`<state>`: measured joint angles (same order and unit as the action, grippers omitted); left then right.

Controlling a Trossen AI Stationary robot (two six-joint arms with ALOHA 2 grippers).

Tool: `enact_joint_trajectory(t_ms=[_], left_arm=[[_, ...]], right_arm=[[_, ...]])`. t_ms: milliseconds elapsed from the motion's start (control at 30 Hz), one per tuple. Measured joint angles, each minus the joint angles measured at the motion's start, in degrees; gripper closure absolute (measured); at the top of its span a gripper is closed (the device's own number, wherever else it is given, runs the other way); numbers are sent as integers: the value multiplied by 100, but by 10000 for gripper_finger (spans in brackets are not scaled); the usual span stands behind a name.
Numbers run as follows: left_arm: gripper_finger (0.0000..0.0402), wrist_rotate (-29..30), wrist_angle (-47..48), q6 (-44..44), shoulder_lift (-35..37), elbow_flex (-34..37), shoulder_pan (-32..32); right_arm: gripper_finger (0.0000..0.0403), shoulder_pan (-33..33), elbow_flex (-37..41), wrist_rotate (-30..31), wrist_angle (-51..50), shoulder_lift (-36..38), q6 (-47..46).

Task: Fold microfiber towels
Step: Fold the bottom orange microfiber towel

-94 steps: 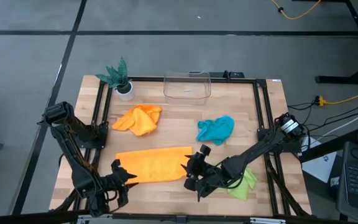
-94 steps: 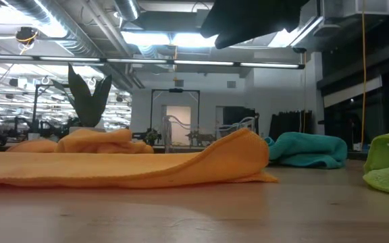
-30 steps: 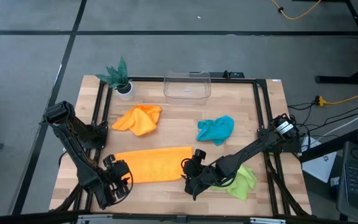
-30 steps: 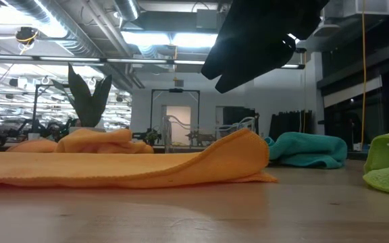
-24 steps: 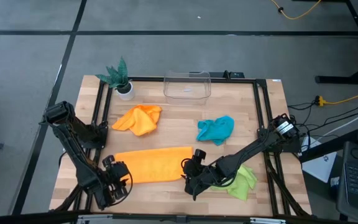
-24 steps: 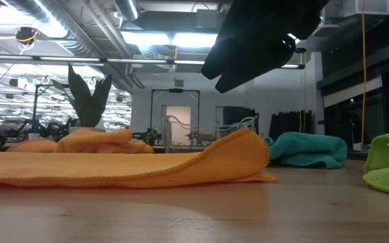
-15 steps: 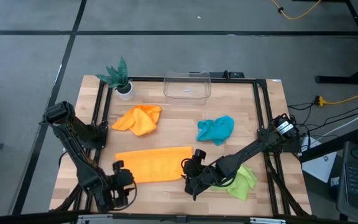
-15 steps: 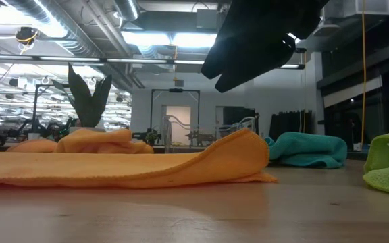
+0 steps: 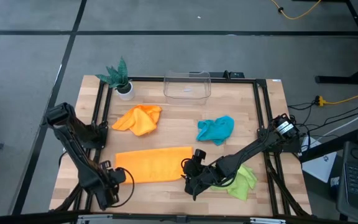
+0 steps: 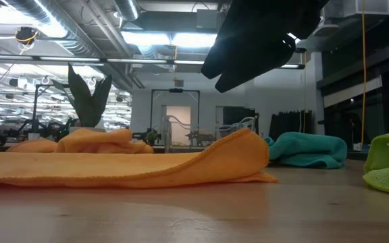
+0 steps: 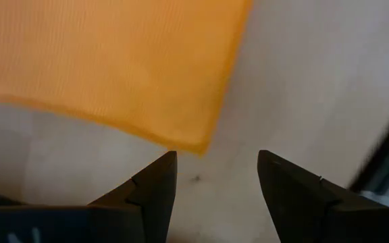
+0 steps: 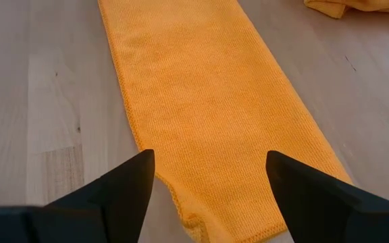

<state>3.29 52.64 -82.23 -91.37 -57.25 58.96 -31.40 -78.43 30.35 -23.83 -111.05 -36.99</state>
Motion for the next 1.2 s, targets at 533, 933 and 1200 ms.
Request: enact_joint_trajectory(t_ms=[533, 933, 1200], left_arm=[[203, 170, -19, 181, -667, 19, 40], [302, 440, -17, 627, -667, 19, 144], [395, 474, 25, 583, -667, -2, 146]], right_arm=[[116, 0, 0, 0, 0, 1, 0], [116, 0, 0, 0, 0, 1, -7], [116, 0, 0, 1, 0, 1, -2]])
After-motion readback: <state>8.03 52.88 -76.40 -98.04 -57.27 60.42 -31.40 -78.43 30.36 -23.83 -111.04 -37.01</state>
